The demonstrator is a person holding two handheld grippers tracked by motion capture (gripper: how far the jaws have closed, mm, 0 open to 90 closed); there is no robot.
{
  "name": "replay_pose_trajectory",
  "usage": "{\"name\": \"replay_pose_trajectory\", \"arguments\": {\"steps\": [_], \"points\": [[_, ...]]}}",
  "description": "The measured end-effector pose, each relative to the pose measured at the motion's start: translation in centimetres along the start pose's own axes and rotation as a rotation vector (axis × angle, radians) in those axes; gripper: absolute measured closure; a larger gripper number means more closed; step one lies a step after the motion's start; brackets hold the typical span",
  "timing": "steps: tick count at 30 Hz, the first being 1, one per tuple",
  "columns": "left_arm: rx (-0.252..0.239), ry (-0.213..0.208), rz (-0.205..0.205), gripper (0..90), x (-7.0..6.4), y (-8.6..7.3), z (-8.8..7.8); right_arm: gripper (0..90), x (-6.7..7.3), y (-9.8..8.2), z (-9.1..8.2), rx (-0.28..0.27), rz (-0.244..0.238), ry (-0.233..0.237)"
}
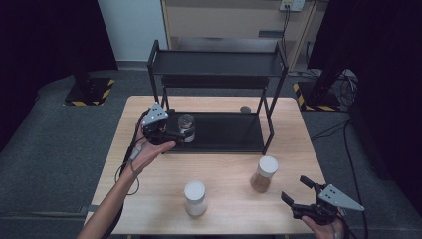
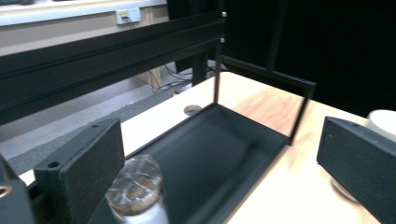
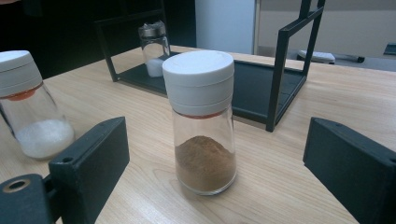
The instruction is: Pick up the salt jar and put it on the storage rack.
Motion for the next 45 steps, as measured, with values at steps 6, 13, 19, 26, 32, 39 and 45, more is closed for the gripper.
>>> {"name": "replay_pose_trajectory", "arguments": {"steps": [6,13,19,26,32,39,45], "points": [[-0.019,-0.018,0.017,0.0,-0.7,-0.5,-1.6,7.4,0.0,0.0,0.0,0.002,0.000,-0.002],[-0.049,-0.017,0.023,0.0,-1.2,-1.2,-3.7,7.3,0.0,0.0,0.1,0.004,0.002,-0.005],[-0.085,-0.017,0.006,0.0,-1.5,-2.6,-5.7,7.3,0.1,0.0,0.1,0.005,0.001,-0.007],[-0.110,-0.009,0.000,0.0,-1.9,-4.4,-7.8,7.3,0.1,0.1,0.1,0.008,-0.002,-0.007],[-0.107,0.005,0.000,0.0,-2.5,-6.1,-9.2,7.2,0.1,0.1,0.1,0.009,-0.002,-0.008],[-0.090,0.022,0.009,0.0,-2.9,-8.0,-10.1,7.2,0.2,0.1,0.1,0.010,-0.006,-0.009],[-0.098,0.047,0.005,0.0,-3.2,-9.9,-10.7,7.2,0.2,0.1,0.1,0.012,-0.004,-0.010]]}}
Point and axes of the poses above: each handheld gripper's, and its own axes: z roughly forward along the jaws, y roughly out of its top, x roughly to its left, the point moved 1 cm from there along z, roughly forward along the jaws, and after that the axes turned 4 degrees about -z, right-handed, at the moved point
